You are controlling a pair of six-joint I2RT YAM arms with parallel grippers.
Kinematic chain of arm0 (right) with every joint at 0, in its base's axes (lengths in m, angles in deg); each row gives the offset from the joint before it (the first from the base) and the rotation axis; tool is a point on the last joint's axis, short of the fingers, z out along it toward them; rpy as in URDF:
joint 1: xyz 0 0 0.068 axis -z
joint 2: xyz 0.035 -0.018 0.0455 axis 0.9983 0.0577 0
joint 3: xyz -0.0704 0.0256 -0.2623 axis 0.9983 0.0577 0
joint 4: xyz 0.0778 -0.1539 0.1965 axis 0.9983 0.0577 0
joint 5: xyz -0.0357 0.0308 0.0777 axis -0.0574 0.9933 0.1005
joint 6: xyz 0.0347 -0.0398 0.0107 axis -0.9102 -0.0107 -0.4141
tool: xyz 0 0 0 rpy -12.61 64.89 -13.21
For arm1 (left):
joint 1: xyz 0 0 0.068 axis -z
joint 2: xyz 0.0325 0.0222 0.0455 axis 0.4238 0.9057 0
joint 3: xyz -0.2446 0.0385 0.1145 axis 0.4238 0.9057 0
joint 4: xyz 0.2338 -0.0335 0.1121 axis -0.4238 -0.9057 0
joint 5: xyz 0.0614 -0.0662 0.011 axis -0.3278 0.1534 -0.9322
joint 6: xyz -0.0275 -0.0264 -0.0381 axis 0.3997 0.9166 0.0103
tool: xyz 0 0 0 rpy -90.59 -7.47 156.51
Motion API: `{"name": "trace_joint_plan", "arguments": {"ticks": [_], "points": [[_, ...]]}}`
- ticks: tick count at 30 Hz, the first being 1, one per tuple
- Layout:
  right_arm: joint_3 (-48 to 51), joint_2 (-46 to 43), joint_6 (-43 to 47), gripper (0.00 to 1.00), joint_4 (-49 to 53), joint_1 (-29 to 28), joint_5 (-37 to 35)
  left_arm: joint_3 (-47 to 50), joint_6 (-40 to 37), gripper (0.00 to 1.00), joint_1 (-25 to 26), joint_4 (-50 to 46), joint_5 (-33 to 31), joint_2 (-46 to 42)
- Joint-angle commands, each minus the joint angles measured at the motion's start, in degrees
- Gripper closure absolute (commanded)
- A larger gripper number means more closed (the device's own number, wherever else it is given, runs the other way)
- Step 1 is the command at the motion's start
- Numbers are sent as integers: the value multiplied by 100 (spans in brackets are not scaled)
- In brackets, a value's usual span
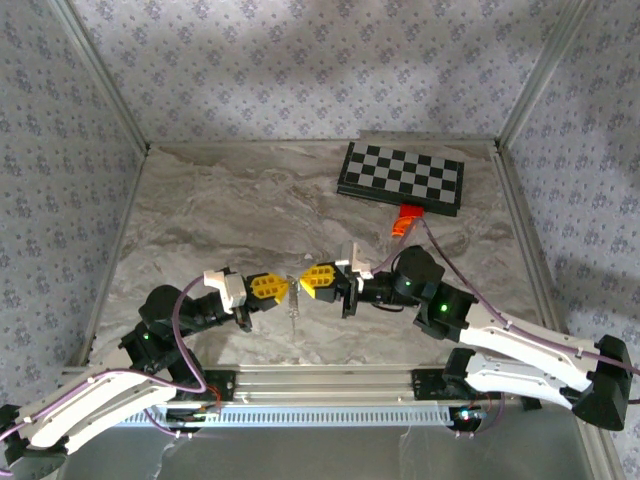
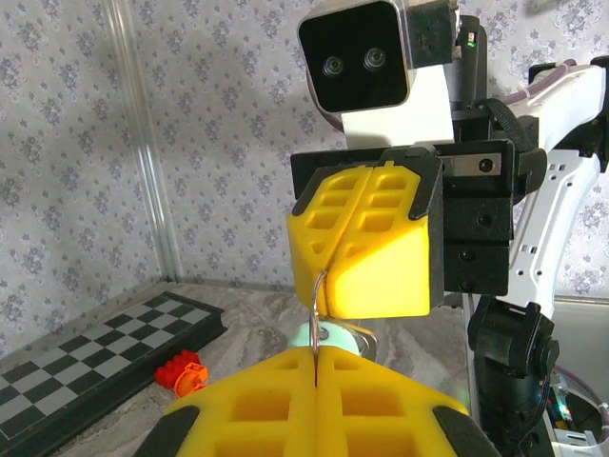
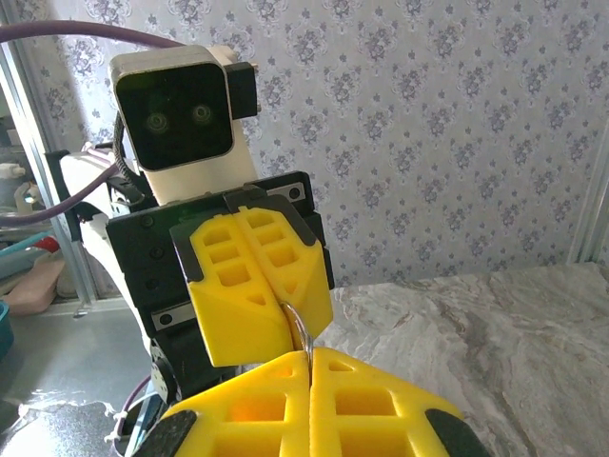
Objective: Put the keys on the keyring
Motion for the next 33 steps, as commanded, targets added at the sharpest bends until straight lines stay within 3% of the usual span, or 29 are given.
{"name": "trace_joint_plan", "arguments": {"ticks": [1,20,33], "points": [[-240,56,42,100,24,-24,172,-201,-50,100,28,170,92,38],[-98,-173,79,100,101,-18,-142,-166,-16,100,28,148,91,-111],[-102,-43,83,100,25,-44,28,-158,31,100,28,206,137,-85]]}}
